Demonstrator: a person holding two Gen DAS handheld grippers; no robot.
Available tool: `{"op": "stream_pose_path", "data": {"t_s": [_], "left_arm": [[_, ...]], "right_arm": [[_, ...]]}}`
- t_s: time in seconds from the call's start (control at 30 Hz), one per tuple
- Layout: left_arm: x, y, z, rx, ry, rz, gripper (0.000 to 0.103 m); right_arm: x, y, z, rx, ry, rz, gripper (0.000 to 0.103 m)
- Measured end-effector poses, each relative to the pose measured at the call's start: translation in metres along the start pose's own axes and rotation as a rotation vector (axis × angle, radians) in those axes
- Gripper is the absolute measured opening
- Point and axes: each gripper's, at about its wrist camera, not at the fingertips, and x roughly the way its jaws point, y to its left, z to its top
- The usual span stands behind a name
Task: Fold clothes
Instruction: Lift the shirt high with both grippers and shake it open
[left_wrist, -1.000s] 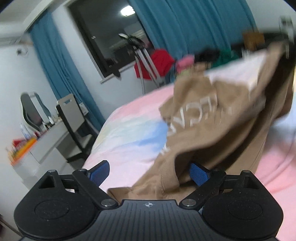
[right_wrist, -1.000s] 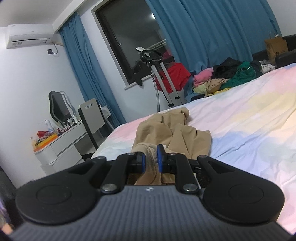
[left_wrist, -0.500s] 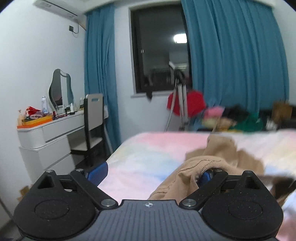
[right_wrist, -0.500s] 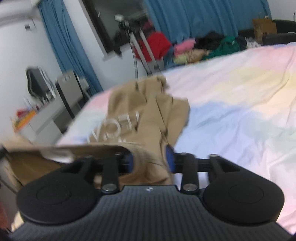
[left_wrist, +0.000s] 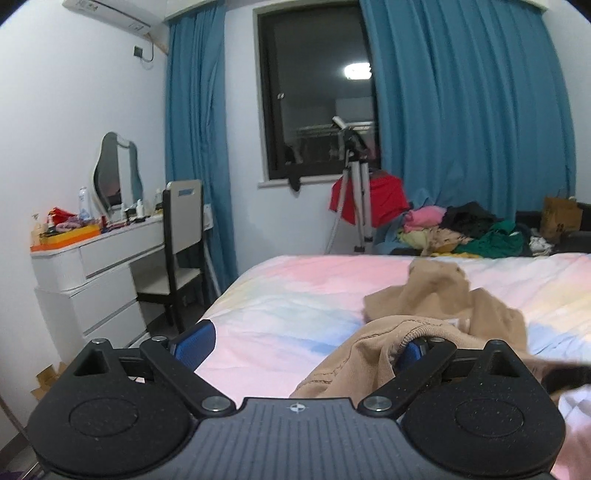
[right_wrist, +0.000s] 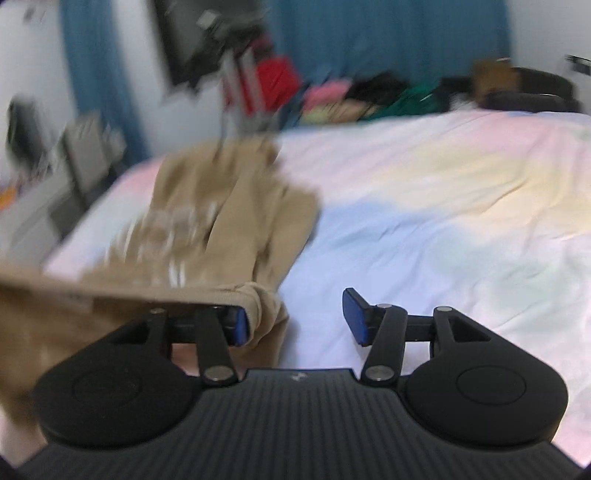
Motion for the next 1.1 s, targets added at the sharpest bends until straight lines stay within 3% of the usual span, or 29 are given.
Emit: {"op": "stream_pose_path", "data": {"t_s": [0.1, 0.23, 0.4, 0.47, 0.57, 0.8, 0.93, 1.1], "left_arm": [[-0.006, -0.001, 0.009, -0.025, -0.044, 0.002, 0.098], [-0.021, 0.008, 0.048, -0.116, -0.132, 0.019, 0.098], [-0.048, 0.017, 0.134, -0.176, -0.234, 0.022, 0.098], [-0.056, 0.024, 0.174, -0.209, -0.246, -0.018, 0.100], [-0.065, 0.040, 0.228, -0.260, -0.223, -0.049, 0.100], [-0.131, 0.055, 0.336, -0.201, -0.356, -0.054, 0.102], [-0.160, 0.056, 0.383, -0.175, -0.405, -0.069, 0.103], [-0.182, 0.052, 0.428, -0.154, -0.422, -0.085, 0.103]], "right_arm": [[-0.026, 0.001, 0.029, 0.052, -0.127, 0.000, 0.054], [-0.070, 0.012, 0.081, 0.086, -0.303, 0.040, 0.054], [-0.132, 0.027, 0.162, 0.084, -0.464, 0.089, 0.054], [-0.159, 0.032, 0.197, 0.080, -0.512, 0.111, 0.055], [-0.194, 0.035, 0.243, 0.078, -0.543, 0.161, 0.057], [-0.286, 0.047, 0.323, 0.029, -0.609, 0.204, 0.057], [-0.333, 0.053, 0.360, 0.005, -0.651, 0.220, 0.057], [-0.361, 0.056, 0.394, 0.011, -0.626, 0.237, 0.057]]}}
